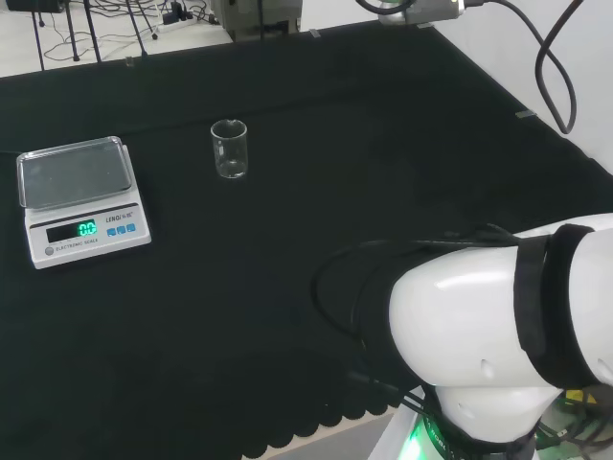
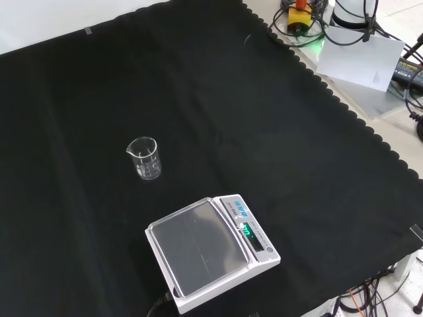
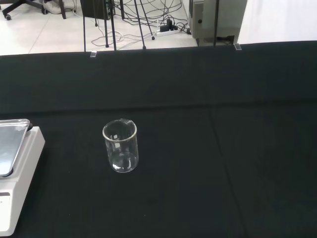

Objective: Pick up the beaker.

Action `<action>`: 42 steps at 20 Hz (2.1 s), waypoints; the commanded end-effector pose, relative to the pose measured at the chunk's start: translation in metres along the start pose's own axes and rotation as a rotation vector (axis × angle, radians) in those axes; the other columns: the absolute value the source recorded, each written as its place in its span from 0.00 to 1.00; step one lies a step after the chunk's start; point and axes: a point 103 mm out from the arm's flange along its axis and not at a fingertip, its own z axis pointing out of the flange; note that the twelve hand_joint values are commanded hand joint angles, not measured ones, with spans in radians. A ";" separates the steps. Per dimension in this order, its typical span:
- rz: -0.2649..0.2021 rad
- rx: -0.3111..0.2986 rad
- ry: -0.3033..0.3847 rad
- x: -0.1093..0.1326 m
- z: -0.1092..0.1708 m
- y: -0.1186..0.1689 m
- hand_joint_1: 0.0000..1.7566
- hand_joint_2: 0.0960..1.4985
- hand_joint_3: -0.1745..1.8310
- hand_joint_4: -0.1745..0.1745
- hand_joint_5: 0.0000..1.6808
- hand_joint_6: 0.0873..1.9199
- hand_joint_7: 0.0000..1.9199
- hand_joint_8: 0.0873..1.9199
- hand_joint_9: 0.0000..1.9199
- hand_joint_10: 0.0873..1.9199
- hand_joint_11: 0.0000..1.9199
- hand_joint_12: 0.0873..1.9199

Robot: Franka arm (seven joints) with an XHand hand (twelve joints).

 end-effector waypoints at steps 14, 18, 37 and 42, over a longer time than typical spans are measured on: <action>-0.046 0.027 0.003 0.025 0.042 0.051 0.36 0.46 0.19 0.67 0.00 0.00 0.00 0.24 0.00 0.41 0.00 0.52; -0.106 0.031 0.011 0.043 0.070 0.097 0.36 0.46 0.19 0.67 0.00 0.00 0.00 0.24 0.00 0.41 0.00 0.52; -0.228 0.212 0.040 0.091 0.191 0.211 0.37 0.46 0.18 0.68 0.00 0.00 0.00 0.24 0.00 0.42 0.00 0.52; -0.230 0.247 0.041 0.094 0.215 0.237 0.37 0.46 0.18 0.68 0.00 0.00 0.00 0.23 0.00 0.42 0.00 0.53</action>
